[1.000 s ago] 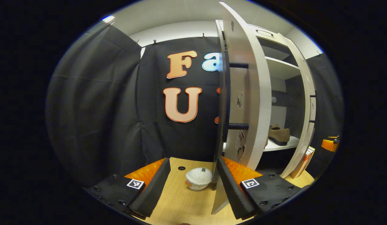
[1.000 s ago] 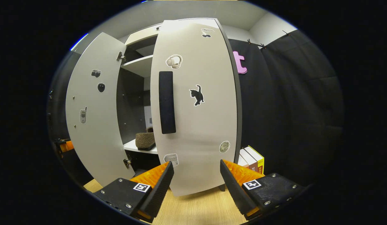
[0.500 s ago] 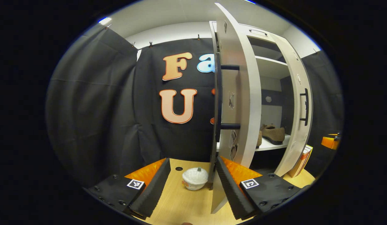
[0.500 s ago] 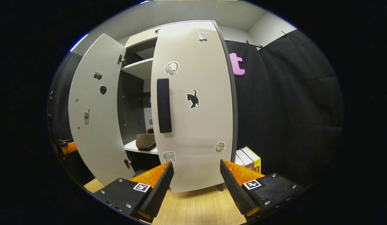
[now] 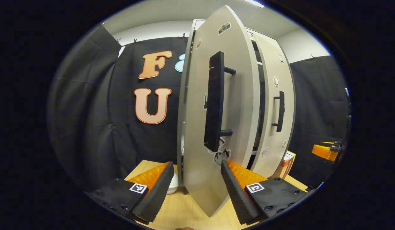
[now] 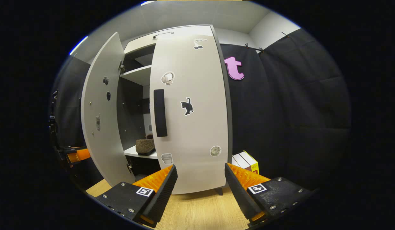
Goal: Grab one shoe with the right hand and put it into the shoe cabinet, grab the other shoe with the left hand and put it into the shoe cabinet; then close the right door with the right hand and the left door with the left hand.
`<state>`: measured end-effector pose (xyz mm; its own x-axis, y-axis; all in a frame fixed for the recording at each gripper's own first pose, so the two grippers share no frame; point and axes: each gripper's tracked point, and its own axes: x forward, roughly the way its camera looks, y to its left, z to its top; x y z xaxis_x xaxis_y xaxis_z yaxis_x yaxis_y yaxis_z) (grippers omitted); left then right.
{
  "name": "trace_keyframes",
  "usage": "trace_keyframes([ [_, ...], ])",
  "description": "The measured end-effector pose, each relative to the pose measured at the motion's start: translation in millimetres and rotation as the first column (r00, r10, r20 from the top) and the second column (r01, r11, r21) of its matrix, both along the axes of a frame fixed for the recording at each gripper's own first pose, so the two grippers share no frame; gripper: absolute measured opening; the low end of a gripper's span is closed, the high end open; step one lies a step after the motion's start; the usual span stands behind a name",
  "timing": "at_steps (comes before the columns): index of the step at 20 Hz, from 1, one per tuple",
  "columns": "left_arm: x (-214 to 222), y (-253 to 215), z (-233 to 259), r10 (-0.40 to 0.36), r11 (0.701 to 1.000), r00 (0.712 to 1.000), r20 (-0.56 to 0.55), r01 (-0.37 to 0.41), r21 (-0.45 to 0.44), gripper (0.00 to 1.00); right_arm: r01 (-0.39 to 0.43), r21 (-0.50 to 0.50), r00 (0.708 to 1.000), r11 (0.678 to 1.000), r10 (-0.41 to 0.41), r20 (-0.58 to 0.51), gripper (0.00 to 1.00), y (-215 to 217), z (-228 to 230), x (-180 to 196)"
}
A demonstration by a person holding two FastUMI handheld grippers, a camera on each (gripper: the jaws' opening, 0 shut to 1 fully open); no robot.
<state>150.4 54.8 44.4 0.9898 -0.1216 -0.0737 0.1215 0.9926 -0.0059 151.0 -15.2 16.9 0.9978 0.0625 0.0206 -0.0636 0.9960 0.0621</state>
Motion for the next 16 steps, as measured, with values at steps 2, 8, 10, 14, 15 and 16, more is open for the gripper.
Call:
trace_keyframes([
  [2, 7.7, -8.1, 0.6, -0.009, 1.000, 1.000, 0.001, 0.009, -0.003, 0.96, 0.017, 0.005, 1.000, 1.000, -0.017, 0.004, 0.92, -10.2, 0.8, -3.8],
  [8, 41.4, -33.1, 2.3, -0.018, 1.000, 1.000, 0.015, 0.018, 0.012, 0.97, 0.062, 0.009, 0.998, 0.998, -0.062, 0.001, 0.92, -37.3, -4.3, -13.6],
  [10, 54.9, -38.7, 0.0, -0.014, 0.999, 1.000, 0.016, 0.013, 0.032, 0.97, 0.073, 0.010, 0.997, 0.997, -0.073, -0.003, 0.92, -44.4, -7.1, -15.7],
  [14, 77.0, -46.5, -11.8, -0.001, 0.999, 1.000, -0.004, 0.001, 0.040, 0.94, 0.089, 0.007, 0.996, 0.996, -0.089, -0.007, 0.92, -53.0, -8.2, -13.8],
  [15, 81.6, -49.6, -13.0, 0.002, 0.999, 1.000, -0.005, -0.002, 0.044, 0.99, 0.091, 0.003, 0.996, 0.996, -0.091, -0.006, 0.92, -54.8, -7.0, -13.0],
  [16, 86.9, -51.7, -14.3, 0.006, 0.999, 1.000, -0.007, -0.005, 0.049, 0.97, 0.093, 0.000, 0.996, 0.996, -0.093, -0.005, 0.92, -56.0, -6.7, -12.3],
])
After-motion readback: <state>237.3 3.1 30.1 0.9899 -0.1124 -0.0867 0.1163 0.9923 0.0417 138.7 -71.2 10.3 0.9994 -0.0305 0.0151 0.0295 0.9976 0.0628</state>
